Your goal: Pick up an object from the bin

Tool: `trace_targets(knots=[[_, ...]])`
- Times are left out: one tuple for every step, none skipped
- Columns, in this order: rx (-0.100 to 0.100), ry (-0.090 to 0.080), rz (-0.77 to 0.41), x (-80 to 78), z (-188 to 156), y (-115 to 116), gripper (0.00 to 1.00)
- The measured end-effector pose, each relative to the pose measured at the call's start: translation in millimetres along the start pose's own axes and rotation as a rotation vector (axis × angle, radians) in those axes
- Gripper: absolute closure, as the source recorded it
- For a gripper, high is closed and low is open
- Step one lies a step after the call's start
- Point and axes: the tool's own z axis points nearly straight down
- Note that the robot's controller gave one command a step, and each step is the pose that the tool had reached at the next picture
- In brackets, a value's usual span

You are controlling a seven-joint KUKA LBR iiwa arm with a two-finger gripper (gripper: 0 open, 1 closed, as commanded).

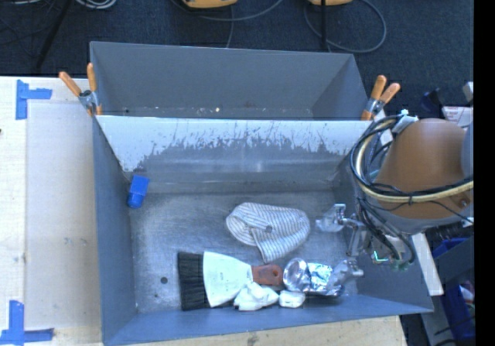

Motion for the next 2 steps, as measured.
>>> trace_targets(knots=[[0.001,-0.008,-0.003,-1.9,-3.5,0.2,0.00],[0.002,-0.012,-0.077,-1.3,60.2,9.1,0.00]])
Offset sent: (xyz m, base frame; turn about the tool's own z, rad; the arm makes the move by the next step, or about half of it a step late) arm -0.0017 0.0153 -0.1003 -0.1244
